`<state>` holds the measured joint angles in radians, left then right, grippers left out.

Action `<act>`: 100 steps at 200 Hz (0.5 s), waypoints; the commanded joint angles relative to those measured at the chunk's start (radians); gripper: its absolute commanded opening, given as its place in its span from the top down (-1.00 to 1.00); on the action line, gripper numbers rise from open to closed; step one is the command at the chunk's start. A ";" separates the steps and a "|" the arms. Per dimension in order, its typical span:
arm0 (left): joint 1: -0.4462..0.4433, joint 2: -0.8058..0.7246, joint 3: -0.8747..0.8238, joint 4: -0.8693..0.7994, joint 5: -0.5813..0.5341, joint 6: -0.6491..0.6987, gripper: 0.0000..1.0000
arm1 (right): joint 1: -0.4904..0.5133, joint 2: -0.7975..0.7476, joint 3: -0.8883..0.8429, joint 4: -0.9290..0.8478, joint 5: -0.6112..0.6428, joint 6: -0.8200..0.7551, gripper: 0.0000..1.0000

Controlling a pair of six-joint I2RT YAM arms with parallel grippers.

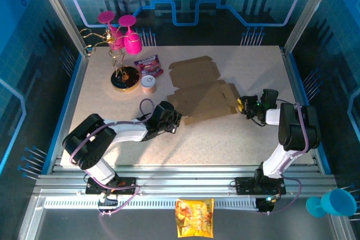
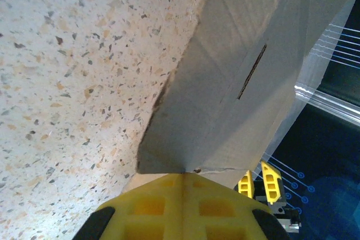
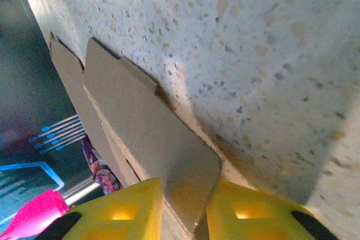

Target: Fold the paper box

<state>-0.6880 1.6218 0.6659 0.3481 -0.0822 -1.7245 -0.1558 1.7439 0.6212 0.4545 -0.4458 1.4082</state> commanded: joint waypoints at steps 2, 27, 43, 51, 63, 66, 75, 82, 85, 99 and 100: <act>0.014 -0.038 0.020 -0.030 0.006 0.029 1.00 | 0.037 0.018 -0.031 0.144 0.037 0.097 0.84; 0.023 -0.072 0.026 -0.053 0.002 0.059 1.00 | 0.063 -0.053 -0.065 0.160 0.113 0.200 1.00; 0.031 -0.113 0.052 -0.112 0.002 0.105 0.82 | 0.079 -0.127 -0.049 0.053 0.162 0.263 1.00; 0.030 -0.142 0.073 -0.160 0.000 0.131 0.38 | 0.089 -0.178 -0.030 -0.034 0.191 0.297 1.00; 0.030 -0.183 0.102 -0.223 -0.005 0.158 -0.05 | 0.099 -0.236 -0.008 -0.132 0.229 0.342 1.00; 0.030 -0.194 0.108 -0.236 -0.008 0.160 -0.12 | 0.101 -0.253 0.004 -0.169 0.239 0.359 1.00; 0.030 -0.224 0.118 -0.266 -0.016 0.158 -0.32 | 0.106 -0.282 0.022 -0.242 0.255 0.392 1.00; 0.031 -0.248 0.121 -0.286 -0.026 0.148 -0.42 | 0.107 -0.299 0.037 -0.273 0.261 0.415 1.00; 0.030 -0.258 0.122 -0.293 -0.032 0.143 -0.49 | 0.106 -0.305 0.045 -0.285 0.261 0.423 1.00; 0.033 -0.296 0.118 -0.309 -0.070 0.107 -0.68 | 0.107 -0.328 0.089 -0.370 0.249 0.445 1.00; 0.033 -0.299 0.117 -0.309 -0.073 0.105 -0.70 | 0.106 -0.329 0.094 -0.375 0.248 0.446 1.00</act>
<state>-0.6628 1.3975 0.7612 0.1463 -0.0937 -1.6196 -0.0589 1.4578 0.6430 0.2974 -0.2512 1.7473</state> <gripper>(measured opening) 0.785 0.055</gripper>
